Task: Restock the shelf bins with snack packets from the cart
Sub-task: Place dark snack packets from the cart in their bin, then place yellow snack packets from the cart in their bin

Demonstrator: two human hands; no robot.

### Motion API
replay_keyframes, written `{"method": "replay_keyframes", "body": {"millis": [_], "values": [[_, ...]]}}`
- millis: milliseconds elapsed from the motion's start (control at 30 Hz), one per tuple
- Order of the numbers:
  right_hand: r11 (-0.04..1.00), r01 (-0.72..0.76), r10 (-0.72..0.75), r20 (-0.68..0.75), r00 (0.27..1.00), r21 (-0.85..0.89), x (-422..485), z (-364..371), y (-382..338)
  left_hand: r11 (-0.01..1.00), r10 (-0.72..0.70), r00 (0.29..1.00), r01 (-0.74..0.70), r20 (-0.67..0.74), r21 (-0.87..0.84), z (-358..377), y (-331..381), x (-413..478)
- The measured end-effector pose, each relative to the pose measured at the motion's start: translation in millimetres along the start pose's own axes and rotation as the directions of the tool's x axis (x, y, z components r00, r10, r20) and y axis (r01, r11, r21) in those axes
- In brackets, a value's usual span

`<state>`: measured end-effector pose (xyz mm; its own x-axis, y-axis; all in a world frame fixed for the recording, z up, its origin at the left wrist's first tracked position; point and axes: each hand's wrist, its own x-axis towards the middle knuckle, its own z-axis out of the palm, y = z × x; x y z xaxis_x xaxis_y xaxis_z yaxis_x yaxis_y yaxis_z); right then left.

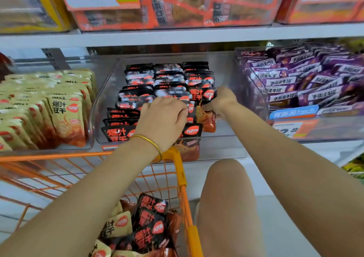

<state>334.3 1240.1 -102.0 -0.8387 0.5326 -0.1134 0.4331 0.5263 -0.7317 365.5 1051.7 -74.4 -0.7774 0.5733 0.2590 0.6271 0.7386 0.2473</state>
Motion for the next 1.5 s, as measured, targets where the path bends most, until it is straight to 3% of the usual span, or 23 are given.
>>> {"method": "replay_keyframes", "body": {"millis": [133,300,500,733,833,967,1067,1167,1233,1333,1400,1500], "values": [[0.992,0.065,-0.056,-0.092,0.994,0.107,6.7,7.0,0.1,1.000,0.001,1.000,-0.001,0.010,-0.003,-0.3,-0.1,0.5],[0.994,0.060,-0.074,-0.154,0.985,-0.093,8.7,6.8,5.9,1.000,0.002,0.999,-0.001,0.039,-0.007,-3.1,-0.1,0.5],[0.994,0.107,-0.110,-0.212,0.971,-0.023,4.7,15.5,-2.0,1.000,-0.007,0.998,0.007,0.060,0.008,-4.4,1.0,0.4],[0.999,-0.001,-0.004,-0.132,0.991,-0.038,-1.0,17.8,0.2,0.999,0.039,0.998,-0.040,0.049,0.033,-6.1,-2.6,-2.4],[0.999,-0.045,0.045,-0.128,0.991,0.009,-5.0,17.4,-3.1,0.998,0.055,0.998,-0.055,0.005,0.027,-7.9,-6.9,-7.4],[0.996,-0.080,0.086,-0.175,0.981,0.039,-14.5,14.2,-5.4,0.993,0.095,0.975,-0.106,-0.203,-0.047,-14.8,-18.4,-22.9],[0.996,0.086,-0.080,-0.297,0.951,0.009,-34.0,3.3,-15.4,0.986,0.122,0.942,-0.150,-0.314,-0.068,-28.2,-33.1,-47.5],[0.887,0.461,-0.413,-0.435,0.800,0.005,-76.9,-3.2,-42.6,0.981,0.162,0.928,-0.187,-0.335,-0.044,-43.8,-58.4,-79.1],[0.761,0.646,-0.593,-0.345,0.728,0.055,-120.2,3.6,-63.7,0.978,0.196,0.936,-0.210,-0.293,-0.017,-49.1,-80.1,-101.4],[0.653,0.752,-0.757,0.124,0.642,0.092,-182.1,37.4,-80.0,0.984,0.175,0.973,-0.176,-0.150,0.009,-48.8,-111.8,-132.6],[0.633,0.773,-0.697,0.468,0.543,0.045,-200.5,72.7,-81.3,0.995,0.099,0.993,-0.098,-0.059,0.014,-43.5,-131.5,-149.5],[0.549,0.822,-0.376,0.832,0.407,-0.154,-201.2,129.7,-79.6,0.990,-0.118,0.985,0.126,0.128,-0.063,-31.4,-155.6,-163.5]]}}
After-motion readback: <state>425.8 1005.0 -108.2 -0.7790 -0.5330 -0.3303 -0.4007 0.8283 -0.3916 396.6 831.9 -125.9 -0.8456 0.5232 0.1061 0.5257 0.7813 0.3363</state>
